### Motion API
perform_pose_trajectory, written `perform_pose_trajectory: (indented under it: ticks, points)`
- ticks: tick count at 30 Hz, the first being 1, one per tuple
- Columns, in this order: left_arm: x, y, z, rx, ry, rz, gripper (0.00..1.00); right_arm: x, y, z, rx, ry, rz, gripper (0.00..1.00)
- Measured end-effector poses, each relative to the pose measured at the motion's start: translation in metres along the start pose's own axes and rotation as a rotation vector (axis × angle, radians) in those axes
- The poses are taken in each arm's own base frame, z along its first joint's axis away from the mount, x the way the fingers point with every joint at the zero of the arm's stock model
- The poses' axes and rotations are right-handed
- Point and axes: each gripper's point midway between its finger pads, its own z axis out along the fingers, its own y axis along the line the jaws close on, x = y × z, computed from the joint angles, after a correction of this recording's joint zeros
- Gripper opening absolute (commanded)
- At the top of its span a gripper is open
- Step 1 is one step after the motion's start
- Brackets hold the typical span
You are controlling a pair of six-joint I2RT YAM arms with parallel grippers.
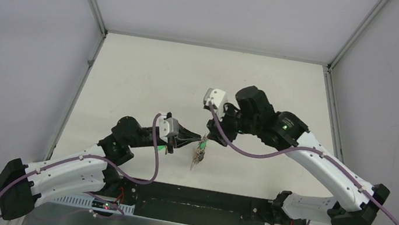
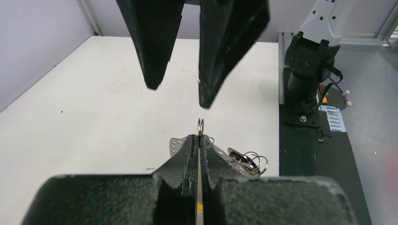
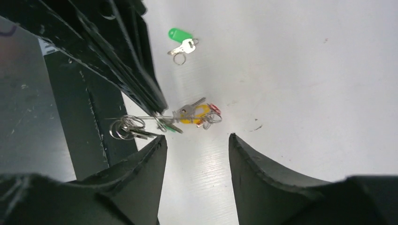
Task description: Put the keys on the keyring
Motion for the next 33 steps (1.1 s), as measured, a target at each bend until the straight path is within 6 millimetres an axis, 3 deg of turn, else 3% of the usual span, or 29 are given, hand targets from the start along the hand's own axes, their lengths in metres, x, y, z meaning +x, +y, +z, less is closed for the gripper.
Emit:
perform_pose_trajectory:
  ticks: [5, 10, 11, 16, 21, 24, 28, 33]
  points:
    - [-0.004, 0.001, -0.004, -0.023, -0.070, -0.001, 0.00, 0.000, -0.021, -0.016, 0.064, -0.205, 0.047, 0.51]
    - [-0.019, 0.001, -0.007, -0.033, -0.168, 0.023, 0.00, -0.010, 0.008, -0.023, -0.056, -0.408, -0.045, 0.46]
    - [-0.023, 0.000, -0.008, -0.033, -0.192, 0.031, 0.00, -0.022, 0.020, -0.026, -0.118, -0.494, -0.100, 0.45]
    - [-0.045, -0.003, -0.012, -0.024, -0.302, 0.065, 0.00, -0.040, 0.030, -0.030, -0.187, -0.579, -0.156, 0.38]
    - [-0.054, -0.005, -0.013, -0.015, -0.336, 0.080, 0.00, -0.049, 0.034, -0.027, -0.229, -0.613, -0.175, 0.34]
    - [-0.056, -0.005, -0.013, -0.013, -0.344, 0.081, 0.00, -0.049, 0.033, -0.020, -0.247, -0.607, -0.170, 0.24]
    - [-0.056, -0.005, -0.013, -0.013, -0.344, 0.079, 0.00, -0.049, 0.034, -0.016, -0.262, -0.600, -0.162, 0.01]
    - [-0.056, -0.005, -0.013, -0.013, -0.344, 0.072, 0.00, -0.049, 0.034, -0.016, -0.266, -0.600, -0.159, 0.00]
